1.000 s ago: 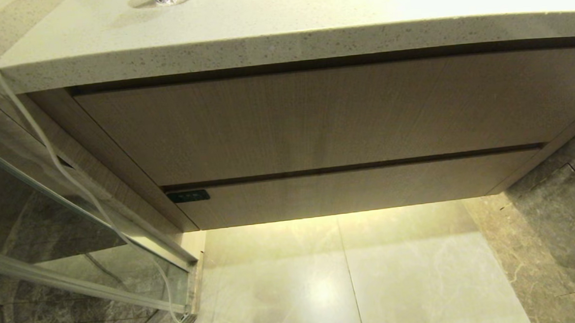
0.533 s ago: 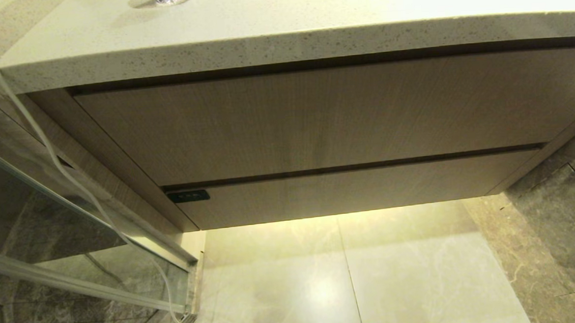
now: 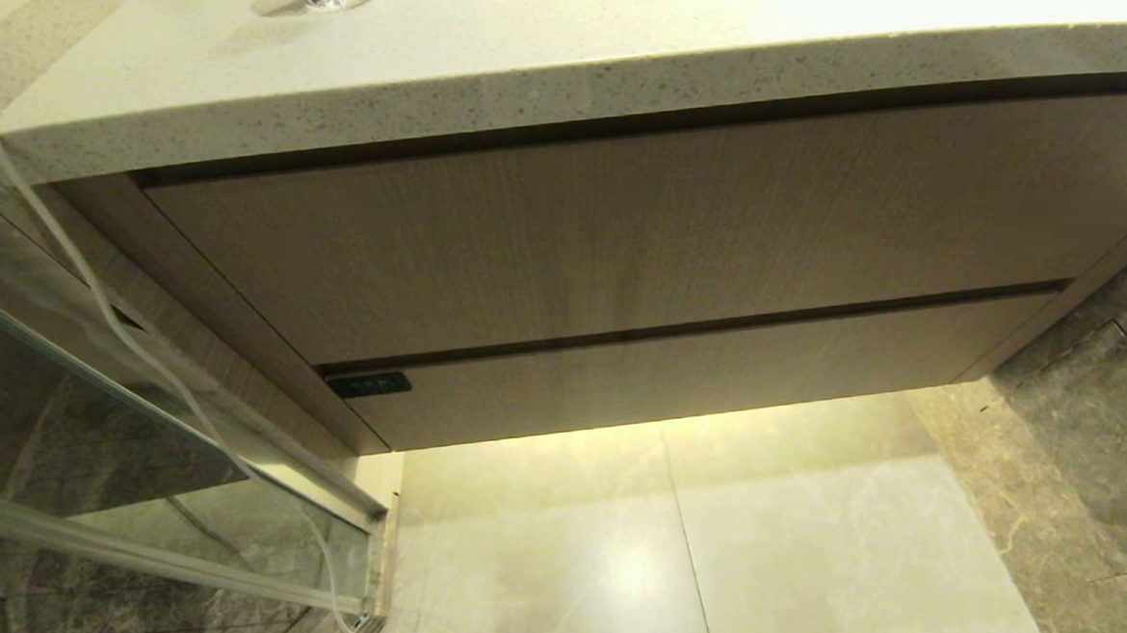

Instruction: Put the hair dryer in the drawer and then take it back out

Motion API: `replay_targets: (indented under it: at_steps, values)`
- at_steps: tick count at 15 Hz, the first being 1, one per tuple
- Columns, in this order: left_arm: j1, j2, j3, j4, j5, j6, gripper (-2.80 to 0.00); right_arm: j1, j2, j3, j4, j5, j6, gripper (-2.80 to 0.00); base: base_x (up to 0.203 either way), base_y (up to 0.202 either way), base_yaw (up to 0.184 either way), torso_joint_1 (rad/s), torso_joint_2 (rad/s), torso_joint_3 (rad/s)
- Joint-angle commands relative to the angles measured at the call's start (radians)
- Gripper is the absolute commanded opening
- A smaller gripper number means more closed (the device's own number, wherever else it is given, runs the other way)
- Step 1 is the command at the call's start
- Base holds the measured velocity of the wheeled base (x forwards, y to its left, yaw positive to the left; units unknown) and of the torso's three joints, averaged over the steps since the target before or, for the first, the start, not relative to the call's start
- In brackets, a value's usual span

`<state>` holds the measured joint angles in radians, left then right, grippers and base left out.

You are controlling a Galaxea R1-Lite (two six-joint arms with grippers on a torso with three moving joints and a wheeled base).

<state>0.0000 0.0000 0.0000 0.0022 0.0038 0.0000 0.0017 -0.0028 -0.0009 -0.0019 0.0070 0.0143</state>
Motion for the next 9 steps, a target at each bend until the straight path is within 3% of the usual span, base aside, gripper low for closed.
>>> replay_targets:
  at_steps: [1,9]
  values:
    - [0.000,0.000,0.000,0.001,-0.001,0.000,-2.80,0.001,0.004,0.001,0.000,0.001,0.001,-2.80,0.000,0.000,0.000,0.000,0.00,0.000]
    - [0.000,0.000,0.000,0.001,0.001,0.000,-2.80,0.001,0.004,0.001,-0.001,-0.001,0.001,-2.80,0.000,0.000,0.000,0.000,0.00,0.000]
